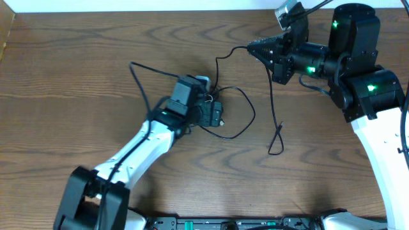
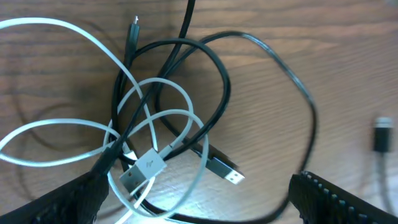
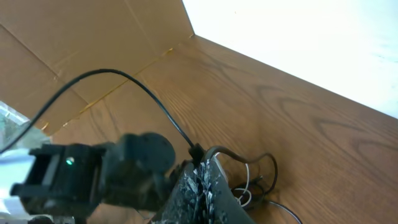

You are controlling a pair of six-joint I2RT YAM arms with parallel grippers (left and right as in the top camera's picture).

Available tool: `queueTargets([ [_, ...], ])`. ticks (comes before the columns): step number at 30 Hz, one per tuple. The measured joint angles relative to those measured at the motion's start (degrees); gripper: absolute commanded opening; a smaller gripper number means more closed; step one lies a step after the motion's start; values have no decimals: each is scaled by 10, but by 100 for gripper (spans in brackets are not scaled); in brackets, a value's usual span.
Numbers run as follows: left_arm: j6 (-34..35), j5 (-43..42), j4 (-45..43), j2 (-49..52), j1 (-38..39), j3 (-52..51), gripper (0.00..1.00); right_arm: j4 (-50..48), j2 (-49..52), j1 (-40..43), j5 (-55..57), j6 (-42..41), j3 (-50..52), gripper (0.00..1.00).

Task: Untangle cables

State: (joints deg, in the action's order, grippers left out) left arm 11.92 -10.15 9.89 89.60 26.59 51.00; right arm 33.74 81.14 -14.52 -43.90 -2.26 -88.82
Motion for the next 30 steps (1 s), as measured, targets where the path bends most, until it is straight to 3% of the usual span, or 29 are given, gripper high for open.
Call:
queueTargets([
  [4,-2,55,-11,30,15,0,98,0,0,0,0,-1,0,1],
  [8,-2,83,-15,50,14,0,58,1,0,0,0,-1,0,1],
  [14,-9,118,-16,53,14,0,51,1,0,0,0,-1,0,1],
  [15,-9,122,-16,53,14,0,47,1,0,0,0,-1,0,1],
  [16,-8,126,-16,53,14,0,33,1,0,0,0,-1,0,1],
  [19,1,135,-16,53,8,0,27,1,0,0,0,-1,0,1],
  [23,31,137,-3,53,-26,0,8,1,0,0,0,-1,0,1],
  [30,88,142,25,54,-90,0,8,1,0,0,0,-1,0,1],
])
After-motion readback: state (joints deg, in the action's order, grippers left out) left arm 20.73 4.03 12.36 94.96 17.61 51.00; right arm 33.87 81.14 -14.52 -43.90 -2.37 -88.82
